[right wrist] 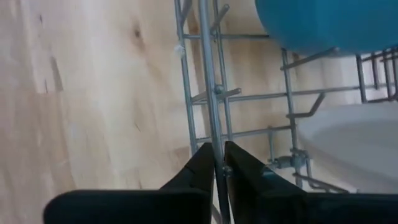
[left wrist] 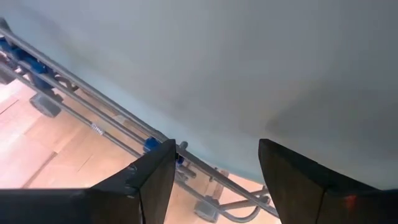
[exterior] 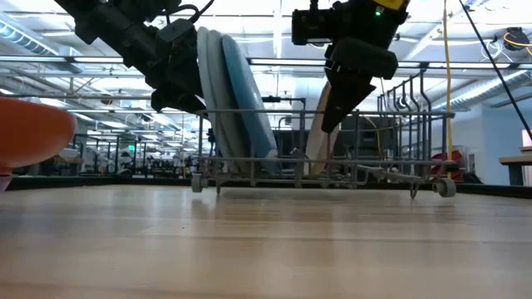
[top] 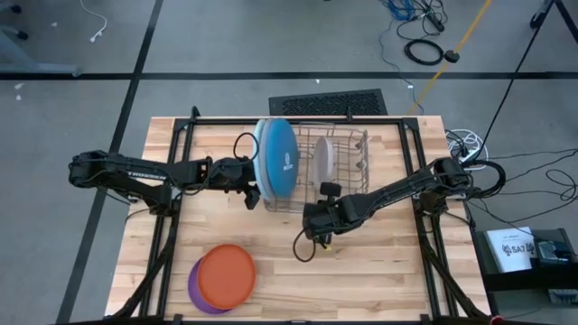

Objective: Sort dishes
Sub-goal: Adjust the dish rack

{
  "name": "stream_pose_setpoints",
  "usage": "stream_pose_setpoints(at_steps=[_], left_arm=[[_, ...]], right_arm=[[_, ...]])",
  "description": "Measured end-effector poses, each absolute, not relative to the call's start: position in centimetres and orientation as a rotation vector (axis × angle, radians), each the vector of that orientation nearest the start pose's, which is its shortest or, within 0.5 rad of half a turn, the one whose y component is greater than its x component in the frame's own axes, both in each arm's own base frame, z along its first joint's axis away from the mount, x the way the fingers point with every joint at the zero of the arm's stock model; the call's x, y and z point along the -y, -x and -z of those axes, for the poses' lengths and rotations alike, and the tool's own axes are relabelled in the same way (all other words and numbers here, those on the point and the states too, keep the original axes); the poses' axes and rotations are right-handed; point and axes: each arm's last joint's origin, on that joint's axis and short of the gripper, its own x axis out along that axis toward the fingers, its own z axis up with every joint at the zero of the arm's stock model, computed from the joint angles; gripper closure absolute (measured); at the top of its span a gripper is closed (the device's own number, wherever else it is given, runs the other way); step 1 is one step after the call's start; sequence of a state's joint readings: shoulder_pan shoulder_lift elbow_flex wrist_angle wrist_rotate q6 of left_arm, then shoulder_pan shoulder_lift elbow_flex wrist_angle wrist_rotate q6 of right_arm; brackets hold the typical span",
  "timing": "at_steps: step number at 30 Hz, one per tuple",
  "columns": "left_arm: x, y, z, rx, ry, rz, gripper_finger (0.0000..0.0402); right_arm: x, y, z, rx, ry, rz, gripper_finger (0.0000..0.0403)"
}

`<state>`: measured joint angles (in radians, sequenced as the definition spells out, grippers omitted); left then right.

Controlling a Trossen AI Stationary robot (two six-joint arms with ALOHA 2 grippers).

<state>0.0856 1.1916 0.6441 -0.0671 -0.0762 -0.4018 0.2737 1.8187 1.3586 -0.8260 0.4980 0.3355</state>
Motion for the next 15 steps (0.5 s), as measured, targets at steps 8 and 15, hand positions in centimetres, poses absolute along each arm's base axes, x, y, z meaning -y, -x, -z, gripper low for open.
stream_pose_setpoints(at_steps=[8,15], left_arm=[[-2.3,-24.1,-21.7,-0.574,0.395,-0.284,0.0172],[-2.3,-24.1,-21.7,-0.571,0.398,-0.283,0.0172]], right_arm=[[-8.1,-34.8,-21.8,-1.113,0.246,0.410,0.0342],[-8.4,-34.6,-23.0,-1.056,0.265,0.417,0.0311]])
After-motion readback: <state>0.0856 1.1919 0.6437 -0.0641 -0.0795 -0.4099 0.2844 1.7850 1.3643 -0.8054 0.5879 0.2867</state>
